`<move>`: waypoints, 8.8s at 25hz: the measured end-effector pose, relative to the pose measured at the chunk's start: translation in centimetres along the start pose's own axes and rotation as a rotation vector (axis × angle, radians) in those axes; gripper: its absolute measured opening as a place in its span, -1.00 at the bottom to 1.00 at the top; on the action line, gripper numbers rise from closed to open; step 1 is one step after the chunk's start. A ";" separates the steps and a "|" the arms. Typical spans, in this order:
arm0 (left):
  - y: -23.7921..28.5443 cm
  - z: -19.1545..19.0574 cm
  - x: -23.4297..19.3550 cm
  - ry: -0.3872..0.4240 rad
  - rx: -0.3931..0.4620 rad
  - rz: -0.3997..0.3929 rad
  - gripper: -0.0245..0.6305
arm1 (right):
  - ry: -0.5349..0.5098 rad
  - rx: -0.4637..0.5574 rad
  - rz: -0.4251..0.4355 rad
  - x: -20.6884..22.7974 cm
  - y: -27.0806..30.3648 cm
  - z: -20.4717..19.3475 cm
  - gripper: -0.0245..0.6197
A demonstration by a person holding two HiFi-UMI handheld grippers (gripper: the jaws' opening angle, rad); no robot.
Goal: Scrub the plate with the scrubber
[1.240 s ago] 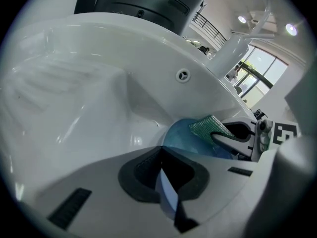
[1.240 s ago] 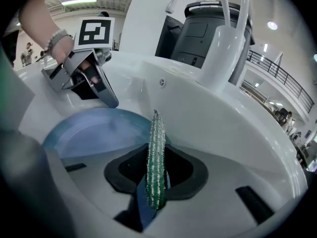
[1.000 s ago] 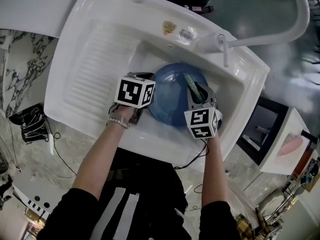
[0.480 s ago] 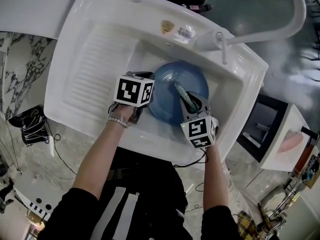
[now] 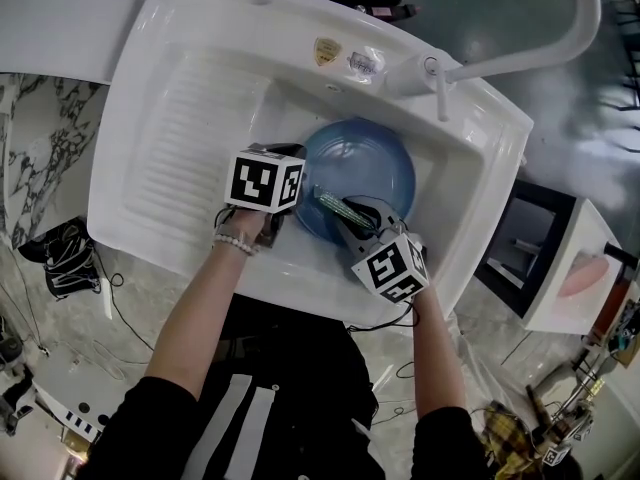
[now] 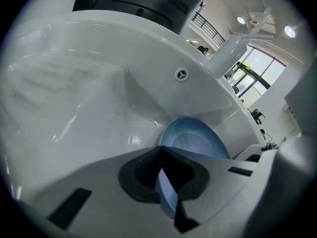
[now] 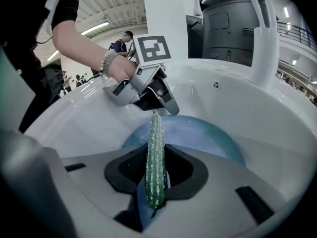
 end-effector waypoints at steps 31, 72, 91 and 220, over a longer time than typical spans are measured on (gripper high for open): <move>-0.2 0.2 0.5 0.035 0.017 -0.006 -0.93 | -0.188 -0.024 -0.008 2.4 2.0 2.2 -0.63; 0.0 0.2 0.7 0.031 0.021 -0.030 -0.93 | 0.276 -0.133 -0.494 9.1 -4.5 -3.7 -0.63; -0.2 0.4 1.0 0.019 0.033 -0.061 -0.93 | 0.101 -0.121 0.099 -2.0 0.7 -0.1 -0.63; -35.0 10.8 11.3 0.465 0.876 -0.052 -0.93 | 0.162 0.632 -0.700 -3.8 -25.8 20.2 -0.63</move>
Point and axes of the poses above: the fingertips, and each gripper's own axes: y forward along the fingers, x to its right, z out of its top, the point moved 1 cm from there along -y, backward along the fingers, and after that the axes turned 9 degrees about z, right-handed, at the moved point
